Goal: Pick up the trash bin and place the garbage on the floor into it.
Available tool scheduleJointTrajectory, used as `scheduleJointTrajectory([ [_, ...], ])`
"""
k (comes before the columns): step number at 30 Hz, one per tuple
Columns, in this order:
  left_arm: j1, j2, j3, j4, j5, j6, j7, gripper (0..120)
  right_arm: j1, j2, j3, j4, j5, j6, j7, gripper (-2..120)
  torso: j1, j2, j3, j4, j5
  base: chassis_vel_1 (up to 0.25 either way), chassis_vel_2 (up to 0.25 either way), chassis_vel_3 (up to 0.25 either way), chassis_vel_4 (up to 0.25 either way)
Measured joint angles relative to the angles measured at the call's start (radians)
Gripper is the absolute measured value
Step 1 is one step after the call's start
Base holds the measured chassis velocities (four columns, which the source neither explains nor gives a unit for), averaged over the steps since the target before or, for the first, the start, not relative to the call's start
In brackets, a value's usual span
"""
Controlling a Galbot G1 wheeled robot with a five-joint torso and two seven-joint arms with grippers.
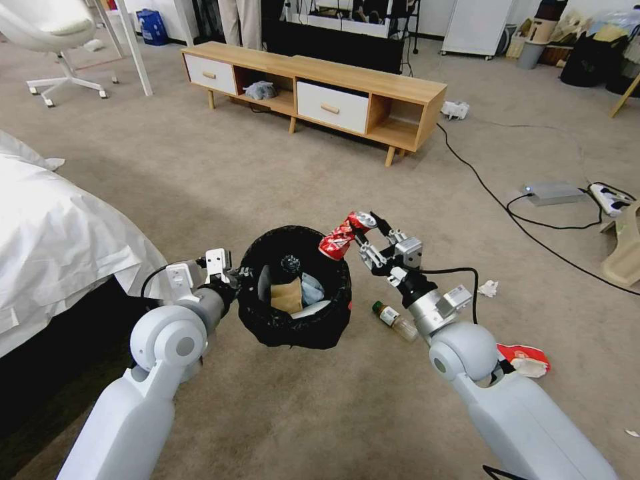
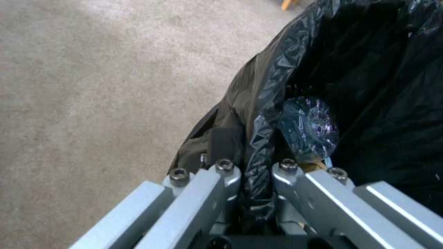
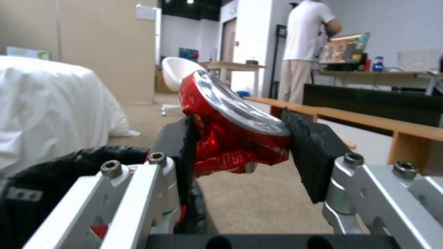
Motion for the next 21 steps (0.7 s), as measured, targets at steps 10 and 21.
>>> scheduleJointTrajectory([
  [10,-0.033,-0.003,0.067,0.020,-0.023,0.000,0.001,0,-0.008,-0.023,-0.034,-0.016,-0.052,0.023,-0.042,43,0.000,0.000,0.000,-0.0001,0.0000,0.000,0.000,0.000,0.000],
  [21,-0.051,-0.007,0.111,0.030,-0.025,-0.003,0.006,0,-0.014,-0.044,-0.080,-0.029,-0.058,0.021,-0.037,43,0.000,0.000,0.000,-0.0001,0.0000,0.000,0.000,0.000,0.000],
])
